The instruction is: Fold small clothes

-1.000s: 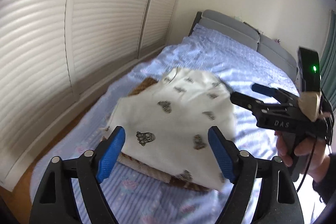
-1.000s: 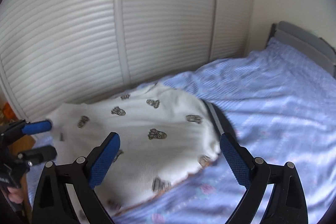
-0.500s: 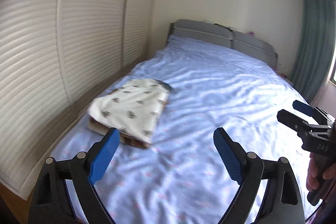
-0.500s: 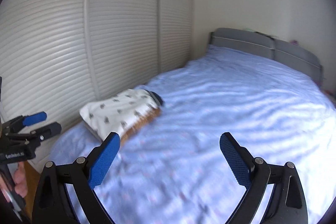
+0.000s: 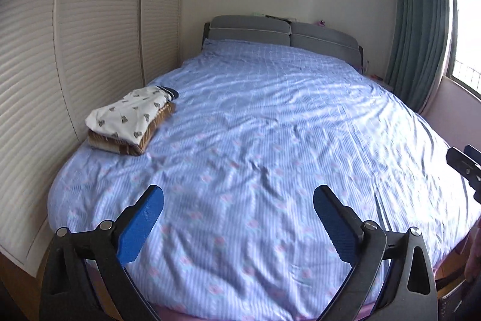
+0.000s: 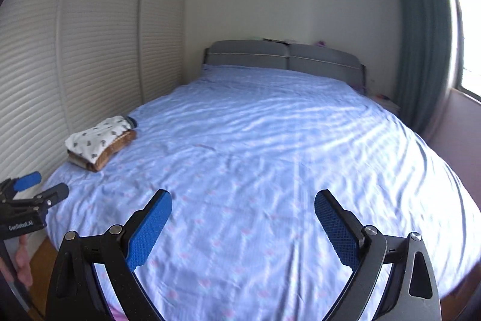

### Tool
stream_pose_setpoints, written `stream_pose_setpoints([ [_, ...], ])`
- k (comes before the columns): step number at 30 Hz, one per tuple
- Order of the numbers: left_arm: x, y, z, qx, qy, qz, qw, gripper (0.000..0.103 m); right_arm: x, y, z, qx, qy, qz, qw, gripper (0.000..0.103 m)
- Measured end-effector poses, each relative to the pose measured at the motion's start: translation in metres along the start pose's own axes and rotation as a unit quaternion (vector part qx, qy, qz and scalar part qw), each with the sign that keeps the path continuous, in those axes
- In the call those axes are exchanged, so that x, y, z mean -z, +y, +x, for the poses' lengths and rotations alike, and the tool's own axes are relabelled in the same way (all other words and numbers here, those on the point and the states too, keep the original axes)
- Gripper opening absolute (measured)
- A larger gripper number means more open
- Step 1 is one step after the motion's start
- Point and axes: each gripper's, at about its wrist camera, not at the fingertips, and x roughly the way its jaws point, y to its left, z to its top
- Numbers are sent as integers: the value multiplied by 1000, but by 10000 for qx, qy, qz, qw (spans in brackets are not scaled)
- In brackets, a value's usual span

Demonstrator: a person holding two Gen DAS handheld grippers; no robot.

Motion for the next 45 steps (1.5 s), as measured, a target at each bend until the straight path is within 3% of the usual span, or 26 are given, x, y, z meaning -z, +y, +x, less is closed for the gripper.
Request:
stream_pose_setpoints([
  [12, 27, -37, -47, -242, 63, 251, 9994, 101, 51, -64, -67, 692, 97, 623, 9956, 97],
  [17, 32, -54, -56, -44, 226, 387, 9990, 101, 53, -69, -74, 700, 370, 647, 9948, 97],
  [24, 35, -68, -65, 116, 212, 657, 9975, 101, 56, -76, -86, 782, 380, 789, 9931, 97],
  [45, 35, -58, -64, 9, 246, 552, 9982, 101, 56, -66, -88, 738, 401, 617, 9946, 97],
])
